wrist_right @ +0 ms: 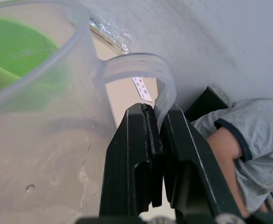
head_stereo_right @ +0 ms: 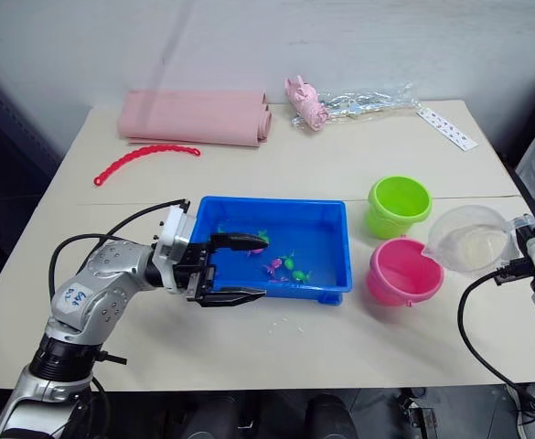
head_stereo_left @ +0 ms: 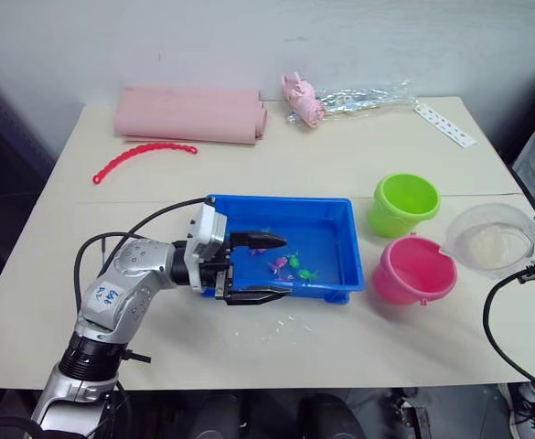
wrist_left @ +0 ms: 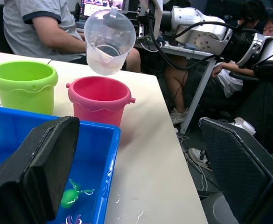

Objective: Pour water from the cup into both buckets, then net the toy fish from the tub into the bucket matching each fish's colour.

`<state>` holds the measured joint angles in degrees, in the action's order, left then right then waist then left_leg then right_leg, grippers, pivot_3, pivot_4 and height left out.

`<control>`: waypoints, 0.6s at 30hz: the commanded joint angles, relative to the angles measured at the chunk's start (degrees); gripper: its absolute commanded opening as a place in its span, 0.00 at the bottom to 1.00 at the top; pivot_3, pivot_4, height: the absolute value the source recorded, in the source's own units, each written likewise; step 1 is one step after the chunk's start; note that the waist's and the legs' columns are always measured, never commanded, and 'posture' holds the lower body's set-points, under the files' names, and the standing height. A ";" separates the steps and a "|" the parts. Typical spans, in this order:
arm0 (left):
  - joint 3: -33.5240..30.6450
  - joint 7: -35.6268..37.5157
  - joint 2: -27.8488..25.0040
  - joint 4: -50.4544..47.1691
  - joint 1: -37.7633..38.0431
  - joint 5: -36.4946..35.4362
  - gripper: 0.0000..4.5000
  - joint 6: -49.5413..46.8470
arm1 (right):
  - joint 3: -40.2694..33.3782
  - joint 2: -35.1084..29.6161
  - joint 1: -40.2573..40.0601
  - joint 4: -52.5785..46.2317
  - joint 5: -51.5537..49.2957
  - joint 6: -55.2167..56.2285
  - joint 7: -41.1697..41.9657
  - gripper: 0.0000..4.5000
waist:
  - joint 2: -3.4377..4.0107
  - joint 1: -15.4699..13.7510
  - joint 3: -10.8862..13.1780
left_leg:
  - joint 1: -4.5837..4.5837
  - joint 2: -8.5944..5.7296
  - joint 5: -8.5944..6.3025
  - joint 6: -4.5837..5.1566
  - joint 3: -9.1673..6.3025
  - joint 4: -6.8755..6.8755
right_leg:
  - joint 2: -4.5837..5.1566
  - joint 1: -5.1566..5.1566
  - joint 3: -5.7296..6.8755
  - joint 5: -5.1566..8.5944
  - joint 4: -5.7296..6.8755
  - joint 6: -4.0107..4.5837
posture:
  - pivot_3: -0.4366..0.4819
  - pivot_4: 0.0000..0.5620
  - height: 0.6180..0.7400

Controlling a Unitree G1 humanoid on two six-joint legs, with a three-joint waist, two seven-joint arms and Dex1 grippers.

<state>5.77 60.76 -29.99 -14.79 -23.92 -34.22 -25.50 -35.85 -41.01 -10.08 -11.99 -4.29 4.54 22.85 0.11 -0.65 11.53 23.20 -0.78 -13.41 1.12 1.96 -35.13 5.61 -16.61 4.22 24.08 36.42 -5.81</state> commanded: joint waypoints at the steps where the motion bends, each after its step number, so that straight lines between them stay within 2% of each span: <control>1: 0.03 -0.13 0.32 -1.18 -0.57 0.41 1.00 0.90 | -1.46 -0.58 0.10 -1.53 2.40 3.02 -1.54 0.02 | 0.00 -0.14 0.00 | 0.00 0.00 0.00 0.00 0.00 0.00 | 0.00 0.00 0.00 0.00 0.00 0.00 | 0.48 0.27 1.00; 18: 0.15 -1.01 1.89 -1.15 -0.17 1.67 1.00 1.55 | -2.52 -2.32 -0.92 2.02 14.04 14.75 -4.65 0.02 | 0.00 -0.59 0.00 | 0.00 0.00 0.00 0.00 0.01 -0.02 | 0.00 0.00 -0.01 0.00 0.01 0.00 | 0.48 0.27 1.00</control>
<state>5.78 59.87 -28.16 -14.79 -23.95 -32.68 -24.94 -35.86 -42.54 -11.12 -8.78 9.49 17.64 20.09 0.11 -1.24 11.53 23.20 -0.78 -13.41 1.12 1.97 -35.16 5.61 -16.60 4.21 24.08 36.43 -5.81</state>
